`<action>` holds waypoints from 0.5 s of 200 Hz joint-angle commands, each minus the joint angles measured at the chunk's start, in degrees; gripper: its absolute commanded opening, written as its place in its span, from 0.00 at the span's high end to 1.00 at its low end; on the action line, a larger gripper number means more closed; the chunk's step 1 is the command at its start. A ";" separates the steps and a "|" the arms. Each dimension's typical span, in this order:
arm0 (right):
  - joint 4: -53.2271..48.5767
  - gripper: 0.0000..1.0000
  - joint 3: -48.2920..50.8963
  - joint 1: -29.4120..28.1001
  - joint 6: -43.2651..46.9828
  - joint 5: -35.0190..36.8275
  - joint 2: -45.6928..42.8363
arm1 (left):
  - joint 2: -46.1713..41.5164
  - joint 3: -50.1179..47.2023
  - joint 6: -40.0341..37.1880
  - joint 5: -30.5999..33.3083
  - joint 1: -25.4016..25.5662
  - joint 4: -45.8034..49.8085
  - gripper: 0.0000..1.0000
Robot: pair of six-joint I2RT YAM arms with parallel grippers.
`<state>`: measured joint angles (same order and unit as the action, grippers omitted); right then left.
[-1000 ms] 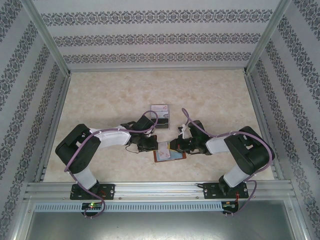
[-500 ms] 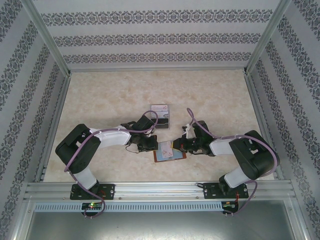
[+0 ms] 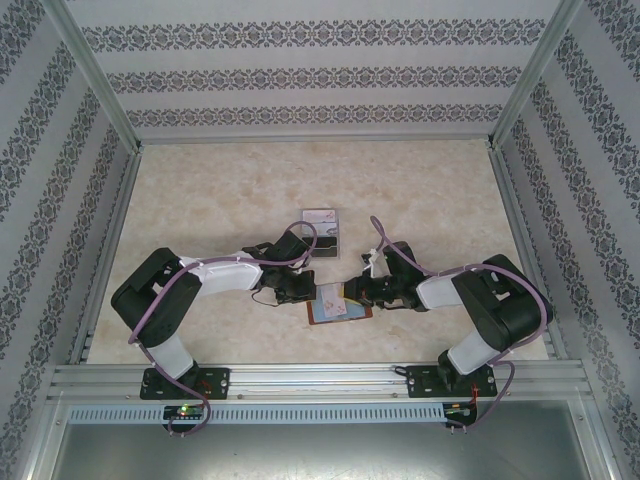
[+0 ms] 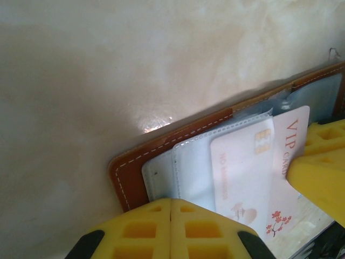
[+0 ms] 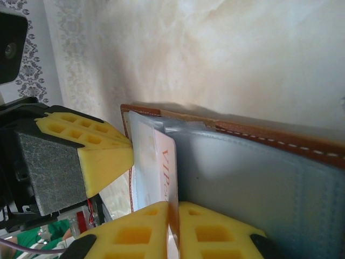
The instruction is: Take the credit cards out of the card holder
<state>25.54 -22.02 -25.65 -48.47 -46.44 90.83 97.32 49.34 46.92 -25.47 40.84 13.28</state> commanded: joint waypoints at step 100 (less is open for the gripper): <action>-0.48 0.92 -0.46 -0.63 0.66 0.38 0.90 | 0.46 6.29 -0.93 9.21 4.70 15.27 0.69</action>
<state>25.58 -22.02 -25.76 -48.47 -46.61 90.91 96.66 53.43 46.83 -20.27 43.72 21.34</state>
